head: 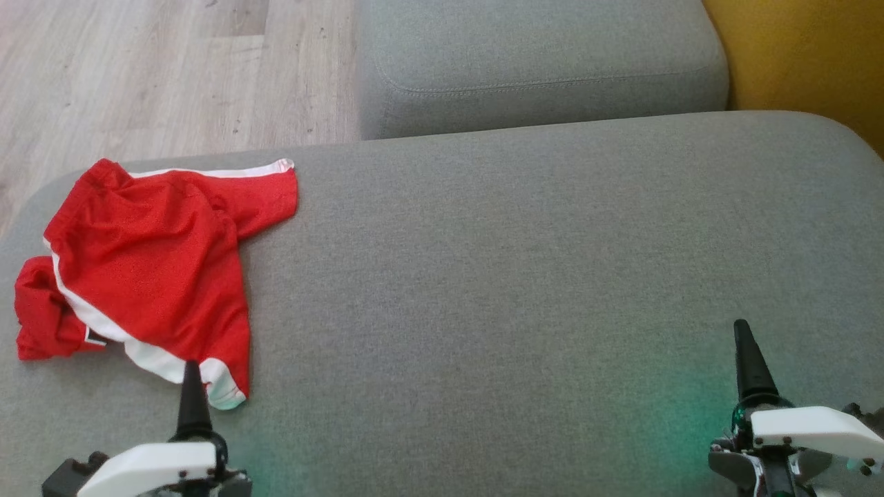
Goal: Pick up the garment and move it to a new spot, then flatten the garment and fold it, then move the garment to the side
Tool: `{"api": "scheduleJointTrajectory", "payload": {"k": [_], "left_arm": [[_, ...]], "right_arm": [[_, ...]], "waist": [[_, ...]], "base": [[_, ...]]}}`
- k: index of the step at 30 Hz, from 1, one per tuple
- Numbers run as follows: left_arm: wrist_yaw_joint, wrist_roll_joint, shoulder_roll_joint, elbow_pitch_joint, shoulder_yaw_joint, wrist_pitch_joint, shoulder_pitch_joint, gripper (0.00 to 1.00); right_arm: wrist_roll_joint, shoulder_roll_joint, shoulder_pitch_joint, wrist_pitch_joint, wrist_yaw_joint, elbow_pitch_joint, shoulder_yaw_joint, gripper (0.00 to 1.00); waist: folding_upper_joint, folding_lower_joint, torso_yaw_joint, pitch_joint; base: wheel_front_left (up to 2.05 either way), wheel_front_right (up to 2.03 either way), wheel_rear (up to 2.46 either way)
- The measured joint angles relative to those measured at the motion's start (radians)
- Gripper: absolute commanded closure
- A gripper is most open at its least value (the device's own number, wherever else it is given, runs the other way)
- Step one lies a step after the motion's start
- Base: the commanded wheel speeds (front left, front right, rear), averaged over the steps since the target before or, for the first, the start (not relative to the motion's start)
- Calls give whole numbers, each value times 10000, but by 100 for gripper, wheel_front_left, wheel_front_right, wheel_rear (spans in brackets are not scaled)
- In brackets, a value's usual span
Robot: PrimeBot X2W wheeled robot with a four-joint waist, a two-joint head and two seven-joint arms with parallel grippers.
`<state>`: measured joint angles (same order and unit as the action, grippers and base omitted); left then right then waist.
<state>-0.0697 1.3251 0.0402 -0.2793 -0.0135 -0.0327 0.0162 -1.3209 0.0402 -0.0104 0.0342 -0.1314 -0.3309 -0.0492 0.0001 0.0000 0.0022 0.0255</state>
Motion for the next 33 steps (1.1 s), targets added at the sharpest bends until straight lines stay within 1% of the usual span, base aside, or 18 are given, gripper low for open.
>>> {"api": "scheduleJointTrajectory", "payload": {"k": [5,12,15,20,33], "left_arm": [[96,-755,-2,98,178,109,136,0],[351,-1685,0,301,395,284,147,0],[364,-2034,0,353,477,428,197,0],[504,-2637,2,403,562,571,354,0],[715,-4498,8,686,899,920,493,0]], "right_arm": [[859,0,-5,-161,2,-2,0,0],[1676,0,-15,-360,0,132,117,0],[2042,0,-22,-437,0,136,132,0],[2681,0,-26,-589,0,136,176,0],[4544,0,-157,-955,0,385,704,0]], "waist": [[0,0,16,58],[0,0,34,143],[0,0,42,184],[0,0,54,259],[0,0,103,441]], "base": [[0,0,0],[0,0,0],[0,0,0],[0,0,0],[0,0,0]]}}
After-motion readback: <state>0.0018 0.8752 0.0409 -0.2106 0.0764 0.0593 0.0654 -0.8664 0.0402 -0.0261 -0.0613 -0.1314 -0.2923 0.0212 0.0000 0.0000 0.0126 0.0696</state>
